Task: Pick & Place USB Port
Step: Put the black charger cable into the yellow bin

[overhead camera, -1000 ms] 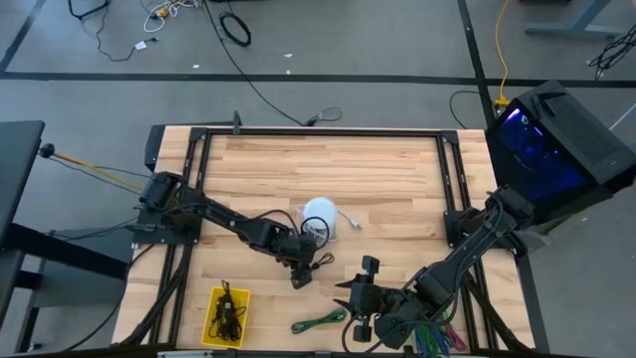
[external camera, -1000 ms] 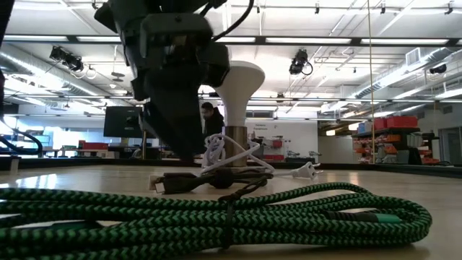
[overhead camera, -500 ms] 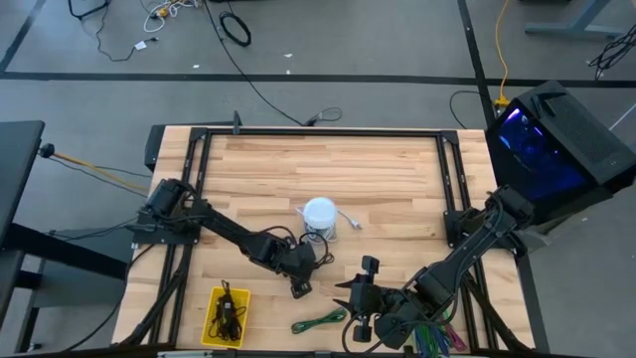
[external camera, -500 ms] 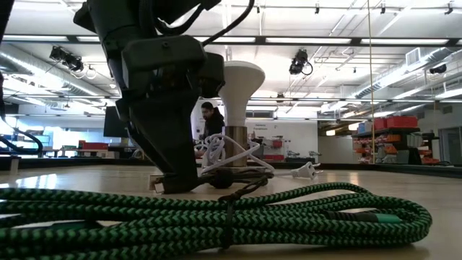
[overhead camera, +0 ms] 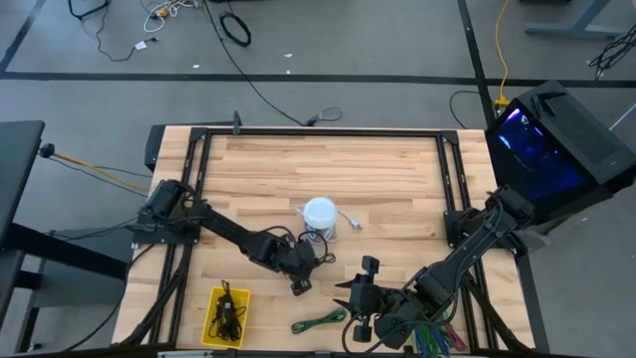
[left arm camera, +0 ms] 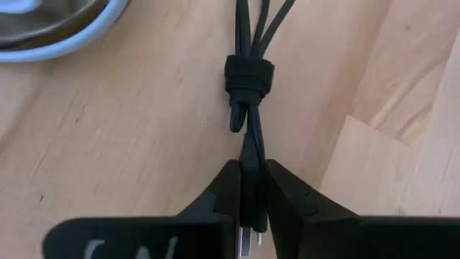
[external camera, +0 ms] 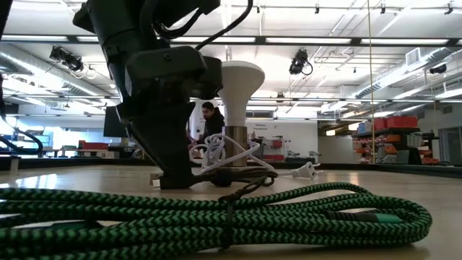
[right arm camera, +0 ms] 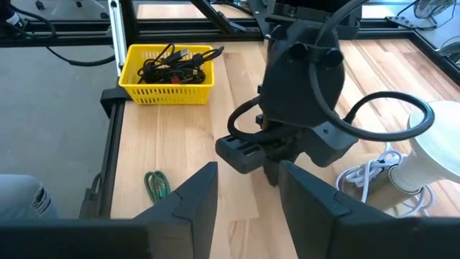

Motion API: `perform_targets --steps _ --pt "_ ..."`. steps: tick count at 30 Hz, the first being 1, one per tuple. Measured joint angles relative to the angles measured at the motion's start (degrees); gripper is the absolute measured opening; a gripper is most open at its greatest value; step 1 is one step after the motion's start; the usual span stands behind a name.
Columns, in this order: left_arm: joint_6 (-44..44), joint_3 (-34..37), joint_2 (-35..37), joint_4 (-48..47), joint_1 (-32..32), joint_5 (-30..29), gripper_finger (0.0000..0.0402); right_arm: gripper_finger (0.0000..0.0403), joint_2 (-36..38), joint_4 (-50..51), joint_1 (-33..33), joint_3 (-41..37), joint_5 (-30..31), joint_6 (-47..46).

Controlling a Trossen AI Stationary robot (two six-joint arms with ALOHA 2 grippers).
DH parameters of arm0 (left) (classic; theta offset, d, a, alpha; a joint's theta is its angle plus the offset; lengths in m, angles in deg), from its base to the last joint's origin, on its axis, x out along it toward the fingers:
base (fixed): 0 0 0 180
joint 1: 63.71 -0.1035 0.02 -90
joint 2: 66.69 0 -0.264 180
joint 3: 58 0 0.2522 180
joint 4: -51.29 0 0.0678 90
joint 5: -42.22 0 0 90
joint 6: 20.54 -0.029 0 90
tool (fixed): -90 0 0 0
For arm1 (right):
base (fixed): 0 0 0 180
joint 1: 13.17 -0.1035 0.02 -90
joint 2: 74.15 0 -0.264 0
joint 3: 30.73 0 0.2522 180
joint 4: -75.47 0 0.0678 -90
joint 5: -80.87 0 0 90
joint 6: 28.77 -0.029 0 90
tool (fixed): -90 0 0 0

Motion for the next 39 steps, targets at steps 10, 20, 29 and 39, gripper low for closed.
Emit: perform_targets --steps 10,20,29,39 --pt "3.4 -0.9 7.3 -3.0 5.9 -0.1 0.004 0.0151 0.0 0.6 0.0 0.1 0.0 0.0" --pt "26.4 -10.1 13.8 -31.0 20.0 -8.6 0.004 0.0151 0.0 2.2 0.1 0.1 0.1 -0.2" --pt "68.7 -12.7 13.9 -45.8 38.3 -13.2 0.004 0.0151 0.0 2.6 0.1 0.1 1.6 -0.2" --pt "85.5 -12.7 8.9 -42.6 46.7 -13.6 0.004 0.0151 0.0 3.0 0.1 0.1 1.6 -0.2"
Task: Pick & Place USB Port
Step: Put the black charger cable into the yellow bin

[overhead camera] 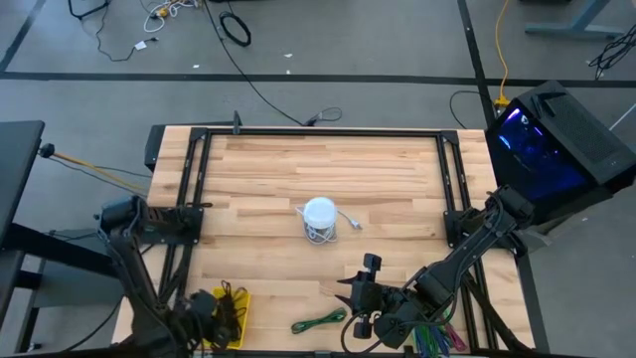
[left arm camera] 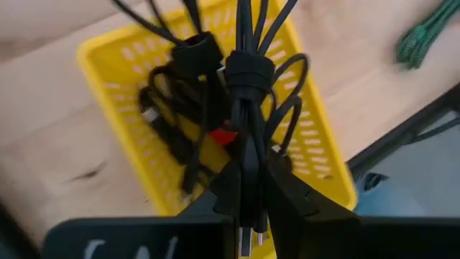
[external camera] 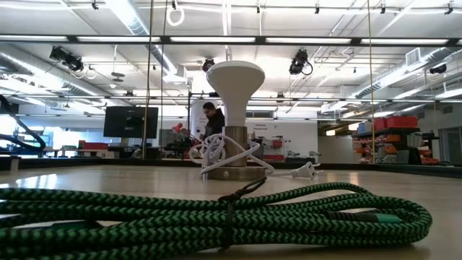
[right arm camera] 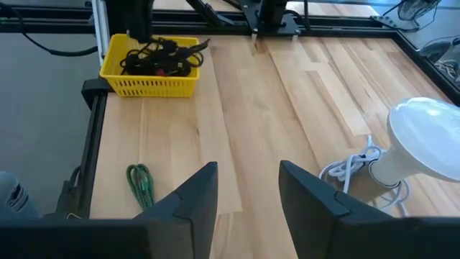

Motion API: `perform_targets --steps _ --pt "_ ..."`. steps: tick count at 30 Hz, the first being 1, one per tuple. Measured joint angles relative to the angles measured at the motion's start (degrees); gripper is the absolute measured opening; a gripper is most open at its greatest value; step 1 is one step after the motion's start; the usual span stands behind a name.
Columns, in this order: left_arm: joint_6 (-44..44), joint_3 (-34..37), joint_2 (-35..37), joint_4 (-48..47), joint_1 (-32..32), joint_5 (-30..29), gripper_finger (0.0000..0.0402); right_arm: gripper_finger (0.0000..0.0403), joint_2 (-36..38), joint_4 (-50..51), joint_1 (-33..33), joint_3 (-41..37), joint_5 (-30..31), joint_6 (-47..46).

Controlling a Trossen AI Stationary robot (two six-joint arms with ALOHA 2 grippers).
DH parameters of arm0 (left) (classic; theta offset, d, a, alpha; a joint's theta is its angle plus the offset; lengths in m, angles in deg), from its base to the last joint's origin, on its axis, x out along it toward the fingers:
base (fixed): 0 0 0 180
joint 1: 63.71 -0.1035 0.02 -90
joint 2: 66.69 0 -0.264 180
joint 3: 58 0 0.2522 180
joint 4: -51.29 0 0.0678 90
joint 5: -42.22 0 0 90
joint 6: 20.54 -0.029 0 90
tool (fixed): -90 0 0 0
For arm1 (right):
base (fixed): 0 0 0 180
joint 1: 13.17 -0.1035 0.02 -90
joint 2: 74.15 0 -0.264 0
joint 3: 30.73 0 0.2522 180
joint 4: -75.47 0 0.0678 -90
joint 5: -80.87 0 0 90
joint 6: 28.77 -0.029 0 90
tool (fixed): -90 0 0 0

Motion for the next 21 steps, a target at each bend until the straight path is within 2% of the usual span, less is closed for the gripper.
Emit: perform_targets --steps 9,17,21 --pt "0.3 0.0 -4.3 2.1 -0.4 3.1 0.004 0.0151 0.0 0.0 0.0 0.0 0.0 0.0" --pt "0.2 0.0 -4.8 3.6 -0.2 3.1 0.0041 0.0151 0.0 0.0 0.0 0.0 0.0 0.0" --pt "-0.2 0.0 -4.8 3.5 0.3 3.0 0.008 0.0151 0.0 0.0 0.0 0.0 0.0 0.0"
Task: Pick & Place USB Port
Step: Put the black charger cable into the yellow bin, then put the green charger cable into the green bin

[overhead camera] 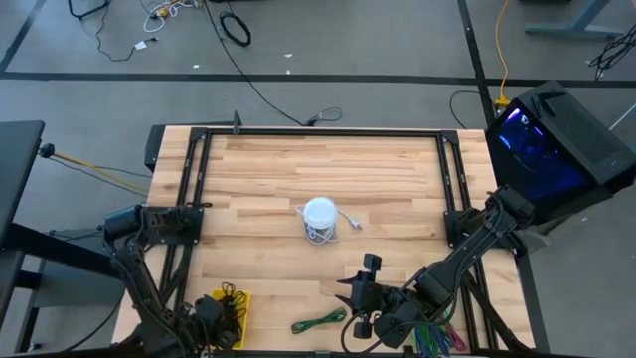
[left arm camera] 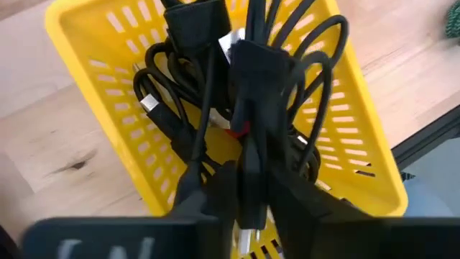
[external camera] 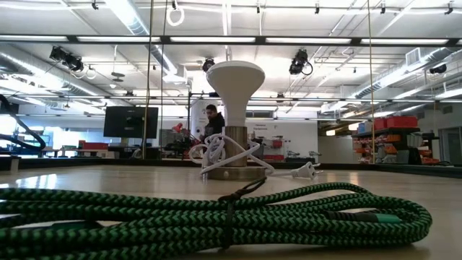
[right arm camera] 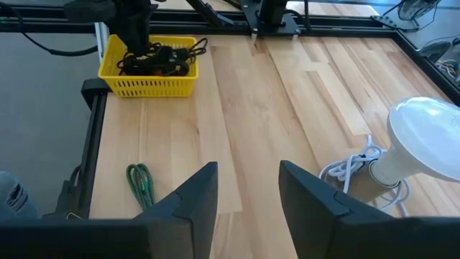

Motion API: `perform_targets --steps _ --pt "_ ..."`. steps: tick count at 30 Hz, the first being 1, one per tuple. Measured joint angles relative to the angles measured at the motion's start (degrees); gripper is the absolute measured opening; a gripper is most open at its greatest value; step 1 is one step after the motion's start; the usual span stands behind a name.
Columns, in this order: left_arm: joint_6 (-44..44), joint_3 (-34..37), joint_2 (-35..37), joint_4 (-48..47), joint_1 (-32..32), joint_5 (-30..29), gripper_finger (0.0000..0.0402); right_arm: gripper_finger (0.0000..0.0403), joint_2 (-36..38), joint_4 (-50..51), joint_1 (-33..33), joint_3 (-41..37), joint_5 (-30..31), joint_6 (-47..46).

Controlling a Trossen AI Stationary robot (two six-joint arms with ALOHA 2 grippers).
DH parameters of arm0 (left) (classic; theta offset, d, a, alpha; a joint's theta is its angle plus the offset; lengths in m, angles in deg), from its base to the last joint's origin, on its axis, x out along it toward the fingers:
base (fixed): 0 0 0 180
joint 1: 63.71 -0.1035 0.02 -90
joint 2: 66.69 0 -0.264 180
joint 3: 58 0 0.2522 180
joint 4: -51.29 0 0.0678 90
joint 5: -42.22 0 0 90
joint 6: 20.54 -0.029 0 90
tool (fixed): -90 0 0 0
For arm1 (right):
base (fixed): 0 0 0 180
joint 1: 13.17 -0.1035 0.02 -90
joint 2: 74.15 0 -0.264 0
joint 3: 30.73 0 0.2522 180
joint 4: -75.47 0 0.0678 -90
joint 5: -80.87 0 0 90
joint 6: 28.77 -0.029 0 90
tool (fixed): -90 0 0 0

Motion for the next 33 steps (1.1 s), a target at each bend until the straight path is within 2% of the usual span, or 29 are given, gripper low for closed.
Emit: perform_targets --steps 5,9,15,21,26,29,33 --pt "0.0 0.0 0.0 -0.7 0.4 0.1 0.0141 0.0151 0.0 0.0 0.0 -0.1 0.0 0.0" --pt "0.0 0.0 0.1 -1.3 0.7 0.1 0.0162 0.0151 0.0 0.0 0.0 -0.1 0.0 0.0" --pt "0.0 0.0 1.7 -3.2 1.1 0.0 0.0148 0.0151 0.0 0.0 0.0 -0.1 0.0 0.0" --pt "-3.7 0.0 5.2 -4.8 0.6 -4.5 0.0124 0.0151 0.0 0.0 0.1 -0.1 0.0 0.0" --pt "-10.6 0.0 8.9 -4.7 -0.6 -6.3 0.0111 0.0151 0.0 -0.6 0.1 -0.5 0.0 -1.5" --pt "-18.2 0.0 11.4 -4.6 -1.9 -9.9 0.011 0.0151 0.1 -3.0 0.3 -3.1 -0.9 -2.7" --pt "-32.4 -0.1 13.9 -3.8 -4.3 -15.8 0.011 0.0151 0.1 -9.6 1.4 -8.2 -7.8 -2.9"
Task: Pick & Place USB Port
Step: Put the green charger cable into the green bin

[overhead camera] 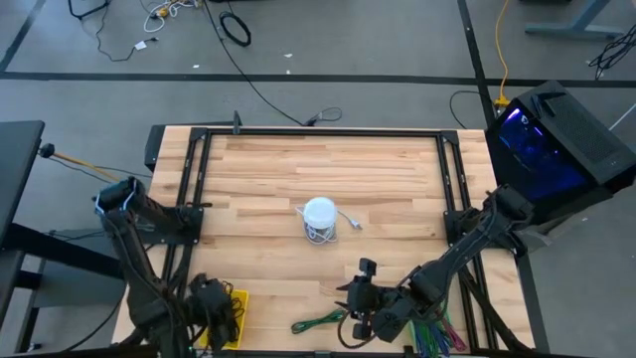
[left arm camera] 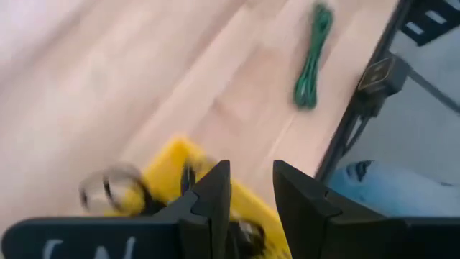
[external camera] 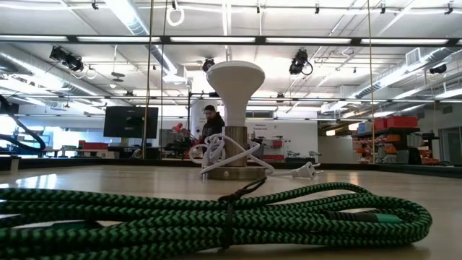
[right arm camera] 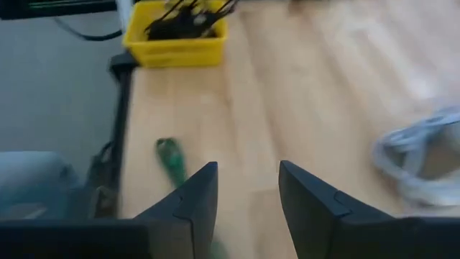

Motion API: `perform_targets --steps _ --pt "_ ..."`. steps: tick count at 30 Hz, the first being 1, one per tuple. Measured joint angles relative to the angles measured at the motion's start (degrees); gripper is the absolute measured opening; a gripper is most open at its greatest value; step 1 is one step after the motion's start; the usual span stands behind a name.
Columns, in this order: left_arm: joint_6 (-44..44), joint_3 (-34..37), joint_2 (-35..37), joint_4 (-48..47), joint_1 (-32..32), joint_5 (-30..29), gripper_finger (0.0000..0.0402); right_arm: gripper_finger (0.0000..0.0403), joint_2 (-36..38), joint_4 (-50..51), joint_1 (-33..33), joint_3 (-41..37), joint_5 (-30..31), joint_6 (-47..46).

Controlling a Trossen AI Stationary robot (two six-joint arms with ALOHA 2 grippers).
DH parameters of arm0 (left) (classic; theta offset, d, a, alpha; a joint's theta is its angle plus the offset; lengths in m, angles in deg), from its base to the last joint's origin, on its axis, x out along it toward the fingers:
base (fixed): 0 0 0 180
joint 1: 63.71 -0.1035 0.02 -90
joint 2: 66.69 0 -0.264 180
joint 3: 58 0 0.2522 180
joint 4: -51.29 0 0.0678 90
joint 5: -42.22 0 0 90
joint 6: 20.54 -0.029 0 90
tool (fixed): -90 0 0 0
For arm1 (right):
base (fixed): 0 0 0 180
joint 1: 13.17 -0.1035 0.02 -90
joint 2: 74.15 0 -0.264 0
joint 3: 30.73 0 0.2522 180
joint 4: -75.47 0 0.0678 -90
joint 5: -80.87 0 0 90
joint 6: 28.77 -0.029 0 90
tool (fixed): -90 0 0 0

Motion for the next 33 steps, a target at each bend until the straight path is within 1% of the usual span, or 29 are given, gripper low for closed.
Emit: perform_targets --steps 3,7,10,14,18,21,24,27,33 --pt "-10.7 0.0 0.6 1.8 -2.6 -2.7 0.011 0.0151 0.0 -8.8 1.0 -4.8 -5.2 -0.2" --pt "-23.4 0.0 0.5 4.5 -6.5 -4.1 0.011 0.0151 0.0 -20.0 2.0 -11.3 -8.5 -0.2" --pt "-29.9 0.0 0.5 5.9 -9.4 -6.3 0.011 0.0151 -0.1 -23.0 2.7 -14.5 -10.8 -1.0" --pt "-36.4 0.0 0.5 6.3 -12.1 -8.6 0.011 0.0151 -2.5 -23.7 3.5 -15.1 -13.3 -1.5" --pt "-39.5 0.0 0.5 6.4 -14.1 -8.5 0.011 0.0151 -7.4 -24.2 4.7 -13.0 -18.1 -1.2" --pt "-40.8 0.0 0.5 6.4 -15.0 -8.5 0.011 0.0151 -10.5 -23.0 5.3 -11.5 -19.7 -0.8" --pt "-41.0 0.0 0.5 6.4 -15.4 -8.5 0.011 0.0151 -13.4 -22.7 5.6 -10.0 -20.4 -0.7" --pt "-41.0 0.0 0.5 6.3 -15.7 -8.6 0.011 0.0151 -16.1 -23.1 5.9 -7.7 -24.0 -0.1" --pt "-41.0 0.0 0.5 6.1 -15.7 -8.7 0.011 0.0151 -20.9 -18.6 5.9 -2.2 -29.6 1.6"
